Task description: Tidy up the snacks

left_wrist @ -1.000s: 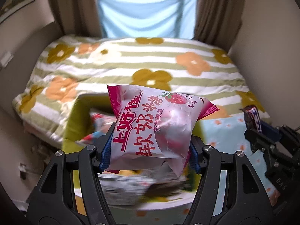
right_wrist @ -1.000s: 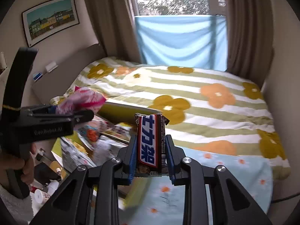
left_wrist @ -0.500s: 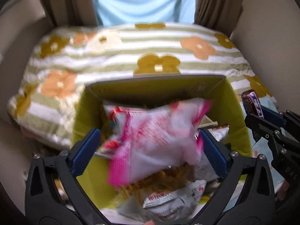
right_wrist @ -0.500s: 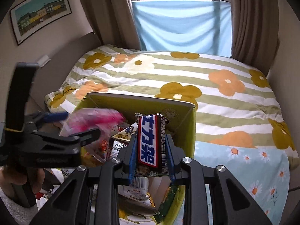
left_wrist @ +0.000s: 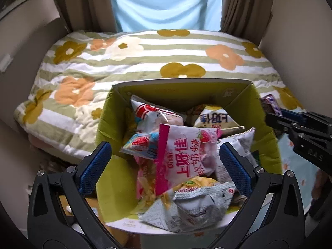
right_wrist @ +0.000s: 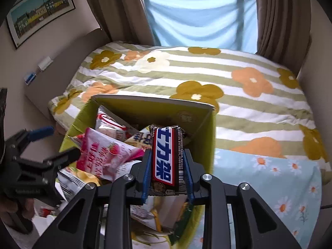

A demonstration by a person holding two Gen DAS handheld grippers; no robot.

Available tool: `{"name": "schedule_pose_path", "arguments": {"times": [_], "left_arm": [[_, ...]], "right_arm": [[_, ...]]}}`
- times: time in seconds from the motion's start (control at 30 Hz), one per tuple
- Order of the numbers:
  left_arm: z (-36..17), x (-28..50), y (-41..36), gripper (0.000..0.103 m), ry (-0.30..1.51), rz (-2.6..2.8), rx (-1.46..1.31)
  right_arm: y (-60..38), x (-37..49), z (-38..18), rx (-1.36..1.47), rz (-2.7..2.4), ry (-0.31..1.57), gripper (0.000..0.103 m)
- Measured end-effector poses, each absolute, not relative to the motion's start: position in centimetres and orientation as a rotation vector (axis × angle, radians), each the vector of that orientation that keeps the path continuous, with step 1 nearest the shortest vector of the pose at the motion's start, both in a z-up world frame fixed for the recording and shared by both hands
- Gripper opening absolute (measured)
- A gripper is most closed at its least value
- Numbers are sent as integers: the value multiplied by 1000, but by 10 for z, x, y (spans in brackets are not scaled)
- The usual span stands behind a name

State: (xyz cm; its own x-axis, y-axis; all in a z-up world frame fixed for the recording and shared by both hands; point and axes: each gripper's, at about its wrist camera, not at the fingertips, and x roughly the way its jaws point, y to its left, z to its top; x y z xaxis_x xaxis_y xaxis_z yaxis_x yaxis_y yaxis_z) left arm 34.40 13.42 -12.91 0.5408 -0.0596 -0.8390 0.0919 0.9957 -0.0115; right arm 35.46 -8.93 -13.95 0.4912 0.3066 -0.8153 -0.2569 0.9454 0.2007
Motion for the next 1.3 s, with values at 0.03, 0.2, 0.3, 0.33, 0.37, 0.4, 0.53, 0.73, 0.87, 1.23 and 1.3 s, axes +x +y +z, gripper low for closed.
{"name": "schedule_pose_path", "arguments": {"times": [0.03,0.2,0.3,0.33,0.37,0.4,0.53,0.73,0.87,1.23,1.3], "left_arm": [[-129,343,134,103,996,-87,36],[-126,330,135,103,993,-61,21],[-127,320,136,103,993,-58,16],[-128,318,136,103,994,-58,18],[-129,317,136,103,997,-56,20],[-130,314,137,103,999,-51,20],[-131,307,140,103,998,-64,3],[-124,295,140,103,963,-102,-10],[-106,277,132,103,904,-113,-2],[-17,187,102,103,669,-107,-48],[-6,164,95,103,641,-110,-60]], "right_arm": [[-90,357,-140,71,354,1003,31],[-96,351,-136,104,318,1007,103],[-100,339,-140,95,285,1019,103],[-101,335,-142,88,272,1020,103],[-102,332,-144,97,270,1020,103],[-103,331,-145,112,274,1022,103],[-102,321,-145,122,263,1017,103],[-100,304,-134,117,235,982,103],[-102,282,-113,86,223,919,103],[-139,193,-16,-7,122,696,103],[-149,168,-2,-3,95,666,103]]}}
